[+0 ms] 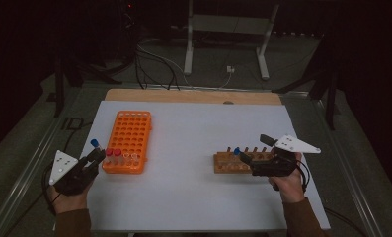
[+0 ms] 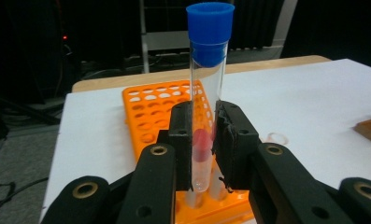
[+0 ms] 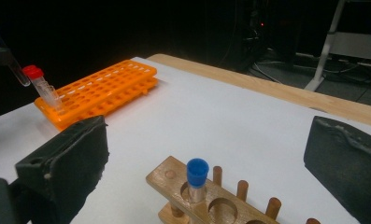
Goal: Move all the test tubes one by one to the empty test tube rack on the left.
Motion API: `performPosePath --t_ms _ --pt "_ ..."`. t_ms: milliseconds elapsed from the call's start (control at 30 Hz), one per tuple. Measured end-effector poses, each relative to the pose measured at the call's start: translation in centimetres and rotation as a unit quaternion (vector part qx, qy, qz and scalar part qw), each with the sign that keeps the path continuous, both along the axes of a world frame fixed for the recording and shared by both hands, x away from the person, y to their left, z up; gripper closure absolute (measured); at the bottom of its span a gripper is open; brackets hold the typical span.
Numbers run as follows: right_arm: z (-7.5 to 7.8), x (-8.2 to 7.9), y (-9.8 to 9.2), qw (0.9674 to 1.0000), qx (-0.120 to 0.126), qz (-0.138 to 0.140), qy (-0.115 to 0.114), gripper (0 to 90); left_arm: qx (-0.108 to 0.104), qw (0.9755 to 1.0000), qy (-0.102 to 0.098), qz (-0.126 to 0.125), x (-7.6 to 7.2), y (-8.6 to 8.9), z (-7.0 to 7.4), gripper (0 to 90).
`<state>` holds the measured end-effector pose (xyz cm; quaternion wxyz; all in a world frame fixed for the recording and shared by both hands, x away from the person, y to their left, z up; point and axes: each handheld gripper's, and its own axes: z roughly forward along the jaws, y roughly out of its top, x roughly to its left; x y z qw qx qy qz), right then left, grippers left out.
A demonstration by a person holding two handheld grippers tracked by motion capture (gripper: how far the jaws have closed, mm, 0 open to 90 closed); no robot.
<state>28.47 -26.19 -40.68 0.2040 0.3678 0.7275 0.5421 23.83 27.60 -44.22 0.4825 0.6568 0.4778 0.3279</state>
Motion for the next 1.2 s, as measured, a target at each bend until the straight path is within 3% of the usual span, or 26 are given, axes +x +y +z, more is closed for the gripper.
performPosePath --t_ms 500,800,933,1067,1200 --pt "-0.1 0.0 0.1 1.0000 0.002 0.003 0.001 0.3 0.016 0.9989 0.032 0.029 3.4 0.7 -2.5 77.6" --pt "-0.1 0.0 0.1 1.0000 0.003 0.004 0.002 0.3 0.023 0.9982 0.053 0.017 4.2 0.5 -3.4 77.6" --pt "-0.2 0.0 0.2 1.0000 0.001 0.006 0.001 0.3 0.054 0.9958 0.074 0.010 4.4 0.1 -3.9 77.7" --pt "-0.2 0.0 0.2 1.0000 0.001 0.007 0.002 0.3 0.059 0.9939 0.093 0.007 4.5 0.2 -4.6 77.9" --pt "-0.2 0.0 0.2 1.0000 0.002 0.007 0.001 0.3 0.060 0.9934 0.098 0.005 4.4 0.2 -4.7 78.1"
